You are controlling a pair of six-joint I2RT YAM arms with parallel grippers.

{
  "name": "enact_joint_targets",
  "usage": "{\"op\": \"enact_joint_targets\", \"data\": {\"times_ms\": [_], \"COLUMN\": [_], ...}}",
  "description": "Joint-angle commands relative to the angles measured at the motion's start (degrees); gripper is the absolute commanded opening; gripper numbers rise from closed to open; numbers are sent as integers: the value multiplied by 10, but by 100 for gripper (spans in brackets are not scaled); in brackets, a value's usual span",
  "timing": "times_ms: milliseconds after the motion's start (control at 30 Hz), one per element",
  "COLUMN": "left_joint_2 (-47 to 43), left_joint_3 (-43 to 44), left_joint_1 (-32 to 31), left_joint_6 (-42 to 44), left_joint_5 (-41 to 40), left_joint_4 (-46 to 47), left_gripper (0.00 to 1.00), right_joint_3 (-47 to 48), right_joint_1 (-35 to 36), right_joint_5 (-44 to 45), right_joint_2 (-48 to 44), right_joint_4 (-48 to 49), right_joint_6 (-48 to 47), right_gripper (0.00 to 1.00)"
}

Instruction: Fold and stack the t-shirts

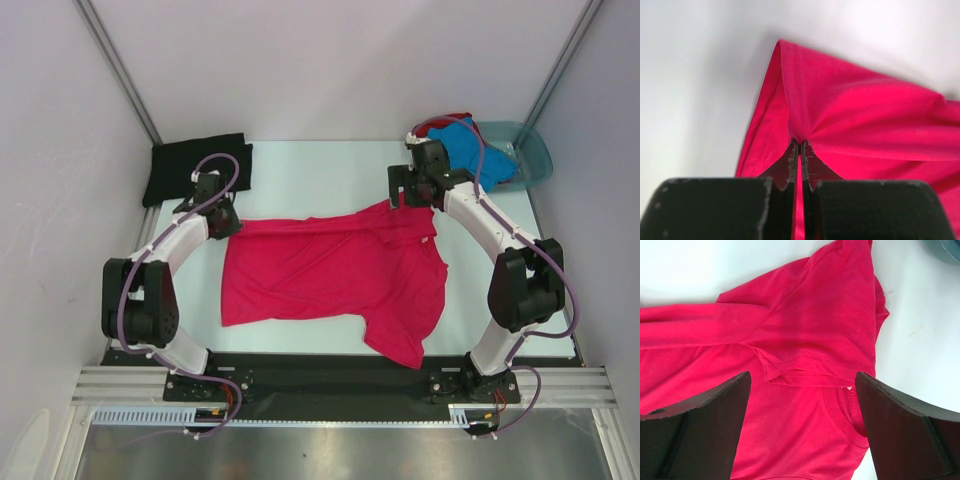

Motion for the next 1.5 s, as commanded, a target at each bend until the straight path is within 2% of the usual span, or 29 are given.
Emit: {"op": "enact_joint_targets", "data": {"times_ms": [0, 233, 433, 467, 500, 533, 700, 867, 1200, 1467], "left_joint_2": [-29, -53, -57, -60, -61, -63, -69, -74, 89, 148], "left_joint_3": [-25, -80, -124, -135, -139, -139, -114, -94, 7, 39], "left_joint_1": [2, 0, 0, 0, 0, 0, 0, 1, 2, 3], "left_joint_6": [13, 4, -8, -12, -13, -16, -21, -25, -18, 0], "left_joint_5": [-5, 13, 17, 16, 14, 12, -5, 5, 31, 9], "left_joint_4": [-10, 1, 9, 13, 16, 22, 33, 86, 125, 107], "left_gripper": [5, 5, 18, 43, 97, 100, 100, 100, 100, 100], "right_joint_3": [19, 23, 22, 21, 19, 17, 18, 7, -1, -1], "right_joint_1": [0, 4, 7, 8, 7, 7, 7, 6, 1, -6], "right_joint_5": [7, 13, 23, 24, 25, 27, 30, 46, 52, 49], "right_joint_2": [-2, 2, 14, 16, 18, 19, 19, 16, 21, 26], "right_joint_4": [-3, -18, -38, -38, -40, -40, -40, -26, -22, -21], "right_joint_6": [-5, -1, 15, 15, 16, 17, 17, 21, 20, 20], "right_gripper": [91, 91, 90, 91, 90, 90, 90, 90, 90, 90]}}
